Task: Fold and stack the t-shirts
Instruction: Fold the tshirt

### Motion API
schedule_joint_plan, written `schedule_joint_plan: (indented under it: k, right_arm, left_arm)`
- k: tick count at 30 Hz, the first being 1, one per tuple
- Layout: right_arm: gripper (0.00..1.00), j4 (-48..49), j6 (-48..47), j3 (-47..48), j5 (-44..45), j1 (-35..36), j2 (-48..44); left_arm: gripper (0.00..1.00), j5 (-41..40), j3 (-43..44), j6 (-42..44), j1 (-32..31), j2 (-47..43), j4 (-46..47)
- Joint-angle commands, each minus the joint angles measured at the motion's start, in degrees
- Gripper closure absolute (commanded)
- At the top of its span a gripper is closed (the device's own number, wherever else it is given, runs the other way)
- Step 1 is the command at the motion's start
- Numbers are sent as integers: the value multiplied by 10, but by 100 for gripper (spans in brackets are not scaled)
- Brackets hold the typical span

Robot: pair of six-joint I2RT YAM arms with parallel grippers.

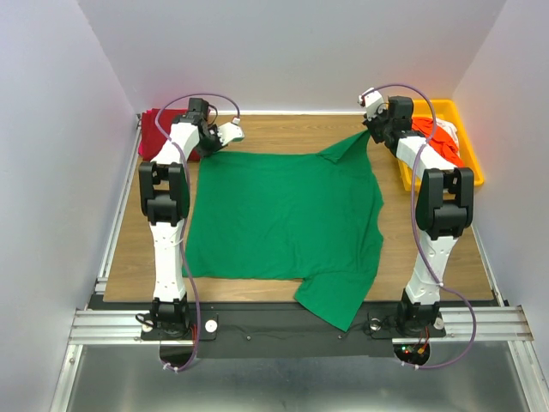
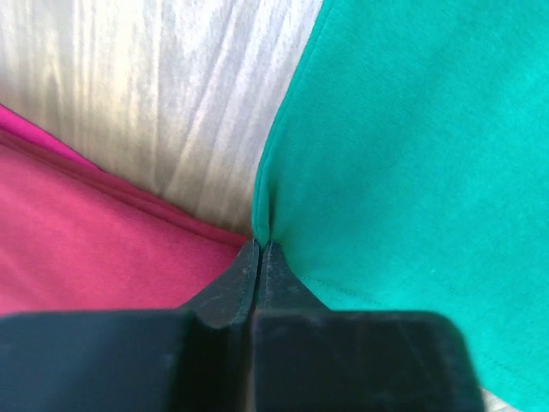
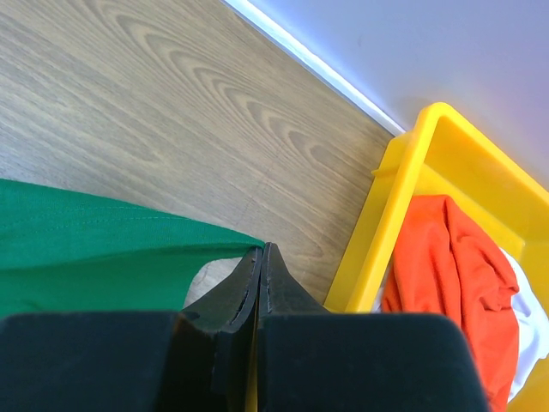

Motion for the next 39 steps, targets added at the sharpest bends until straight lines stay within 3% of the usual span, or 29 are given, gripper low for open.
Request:
schedule_joint_plan:
  k: [1,5,8,29,32,38,39]
  right_arm:
    - [100,23,-1,3,-5,1,-19]
    - [99,23,0,3,-6,1,-23]
    - [99,24,2,3,-6,1,-25]
    - [100,23,-5,0,-9,0,-22]
    - [99,23,-5,0,-8,1,-21]
    - [99,23,-5,-3,-8,1,-22]
    - [100,23,-6,-3,-7,1,-23]
  left_arm:
    - [100,10,29,4,3,-37,-14]
    - [100,12,22,8,3,-50,-22]
    - [80,5,12,12,3,-50,-26]
    - [69,1,53,12,4,-22,-39]
    - [72,1,53,12,4,-18,-39]
    - [100,5,53,11,4,-16,-41]
    - [100,6,53,10,5,-17,-41]
